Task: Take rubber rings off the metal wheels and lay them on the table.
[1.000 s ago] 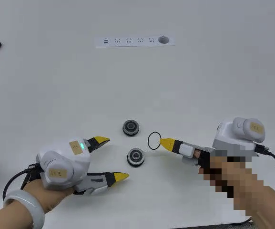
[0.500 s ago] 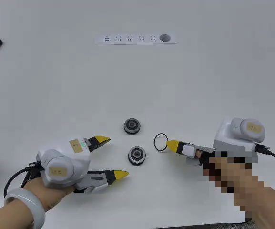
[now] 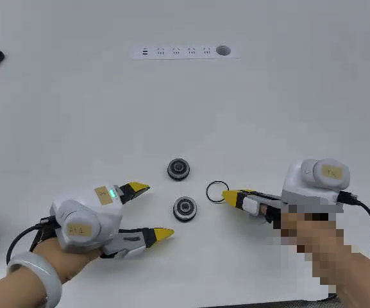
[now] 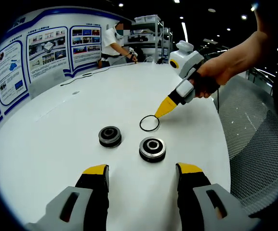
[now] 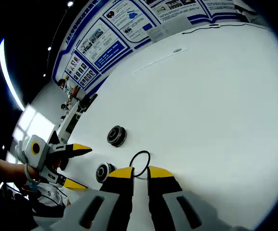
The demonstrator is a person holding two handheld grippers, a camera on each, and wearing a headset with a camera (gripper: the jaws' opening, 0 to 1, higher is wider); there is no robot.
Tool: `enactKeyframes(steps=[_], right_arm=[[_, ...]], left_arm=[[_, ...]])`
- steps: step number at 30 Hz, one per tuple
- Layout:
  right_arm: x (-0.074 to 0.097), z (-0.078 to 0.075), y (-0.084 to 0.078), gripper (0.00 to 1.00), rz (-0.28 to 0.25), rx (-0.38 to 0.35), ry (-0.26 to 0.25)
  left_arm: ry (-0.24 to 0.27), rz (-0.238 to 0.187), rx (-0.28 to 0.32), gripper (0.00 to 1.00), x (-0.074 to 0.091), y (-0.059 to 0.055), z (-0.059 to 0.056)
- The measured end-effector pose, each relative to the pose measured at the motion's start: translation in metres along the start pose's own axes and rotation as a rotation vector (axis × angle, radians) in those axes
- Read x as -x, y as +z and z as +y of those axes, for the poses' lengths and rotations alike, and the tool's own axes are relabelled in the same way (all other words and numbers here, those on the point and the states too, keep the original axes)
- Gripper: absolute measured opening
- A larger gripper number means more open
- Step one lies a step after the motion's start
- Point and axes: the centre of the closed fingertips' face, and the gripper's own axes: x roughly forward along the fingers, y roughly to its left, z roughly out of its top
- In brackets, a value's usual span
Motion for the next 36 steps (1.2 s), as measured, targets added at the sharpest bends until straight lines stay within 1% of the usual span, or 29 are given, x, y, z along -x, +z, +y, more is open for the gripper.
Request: enactKeyframes(steps=[5, 9, 10, 12, 15, 18, 22, 29, 36], right_arm=[[0.001, -0.001, -0.001, 0.16, 0.003, 0.031, -0.011], [0.002, -0.004, -0.002, 0.25, 0.009, 0.063, -0.033], [0.002, -0.004, -0.002, 0.25, 0.009, 0.08, -0.037], [0.002, -0.003, -0.002, 0.26, 0.012, 0.074, -0.029], [0.001, 0.005, 0.001, 0.27, -0.006, 0.066, 0.001], [0.0, 0.01, 0.002, 0.27, -0.01, 0.07, 0.019], [-0.002, 0.015, 0.002, 0.27, -0.01, 0.058, 0.036], [-0.006, 0.024, -0.002, 0.27, 0.003, 0.053, 0.062], [-0.01, 0.032, -0.006, 0.26, 0.015, 0.045, 0.088]], left_arm=[[-0.002, -0.005, 0.0, 0.56, 0.0, 0.001, 0.0], [-0.003, -0.006, -0.002, 0.55, -0.001, 0.002, -0.001], [-0.001, -0.003, -0.004, 0.55, -0.001, 0.002, -0.001], [-0.003, -0.01, -0.003, 0.55, -0.001, 0.003, -0.001], [-0.004, -0.011, -0.008, 0.53, -0.001, 0.005, -0.001], [-0.009, -0.013, -0.011, 0.49, -0.001, 0.006, -0.002], [-0.015, -0.012, -0.016, 0.45, -0.002, 0.008, -0.003], [-0.031, -0.014, -0.026, 0.36, -0.005, 0.012, -0.006], [-0.049, -0.014, -0.043, 0.3, -0.012, 0.018, -0.012]])
